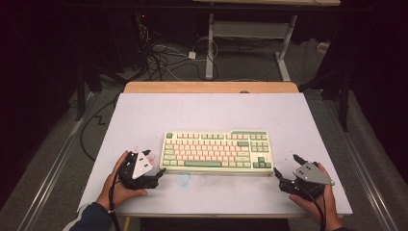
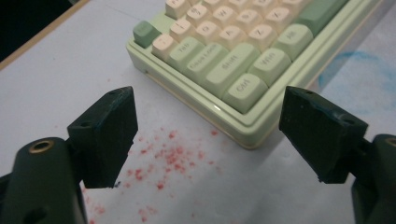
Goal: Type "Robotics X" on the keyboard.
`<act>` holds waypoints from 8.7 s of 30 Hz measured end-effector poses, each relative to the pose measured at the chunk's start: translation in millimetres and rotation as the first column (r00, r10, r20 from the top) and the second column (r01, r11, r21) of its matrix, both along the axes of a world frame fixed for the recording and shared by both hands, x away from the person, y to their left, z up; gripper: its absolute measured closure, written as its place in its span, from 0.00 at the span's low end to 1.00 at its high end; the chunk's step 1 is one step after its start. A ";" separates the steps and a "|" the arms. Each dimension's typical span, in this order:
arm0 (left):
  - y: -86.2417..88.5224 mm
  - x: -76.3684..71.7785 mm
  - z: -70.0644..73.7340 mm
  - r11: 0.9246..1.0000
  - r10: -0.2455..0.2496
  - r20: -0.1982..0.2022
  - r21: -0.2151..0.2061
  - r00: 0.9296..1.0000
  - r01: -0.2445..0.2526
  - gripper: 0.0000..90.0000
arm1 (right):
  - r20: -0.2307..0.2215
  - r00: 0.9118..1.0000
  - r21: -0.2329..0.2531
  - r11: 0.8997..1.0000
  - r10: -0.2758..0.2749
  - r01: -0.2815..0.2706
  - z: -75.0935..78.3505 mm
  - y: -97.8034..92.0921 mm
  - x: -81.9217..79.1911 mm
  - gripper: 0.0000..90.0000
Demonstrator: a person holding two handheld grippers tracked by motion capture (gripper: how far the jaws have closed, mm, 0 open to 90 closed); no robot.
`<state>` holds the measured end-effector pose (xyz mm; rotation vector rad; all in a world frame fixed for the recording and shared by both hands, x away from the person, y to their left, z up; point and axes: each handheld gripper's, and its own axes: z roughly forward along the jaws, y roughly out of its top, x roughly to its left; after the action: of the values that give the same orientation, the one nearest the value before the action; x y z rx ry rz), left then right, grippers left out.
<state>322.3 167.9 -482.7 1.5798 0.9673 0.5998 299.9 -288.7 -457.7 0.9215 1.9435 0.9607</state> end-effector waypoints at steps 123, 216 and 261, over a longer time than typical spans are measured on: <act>-102.3 72.7 13.4 0.990 -0.128 -0.161 0.034 0.979 0.135 0.96 | -0.212 0.936 -0.052 0.953 0.282 -0.299 -4.4 93.5 57.6 1.00; -1.5 -13.5 -13.1 0.998 -0.034 0.009 0.052 0.999 0.033 0.23 | -0.228 0.924 -0.009 0.949 0.306 -0.316 18.2 144.3 94.4 1.00; -4.5 -16.3 -18.4 0.994 -0.056 -0.014 0.088 0.998 0.057 0.23 | -0.144 0.926 0.060 0.937 0.348 -0.343 31.5 143.2 80.7 0.80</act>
<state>306.0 163.4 -501.1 1.6855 0.9120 0.6017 380.5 -145.5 -426.2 0.6983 2.2779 1.1529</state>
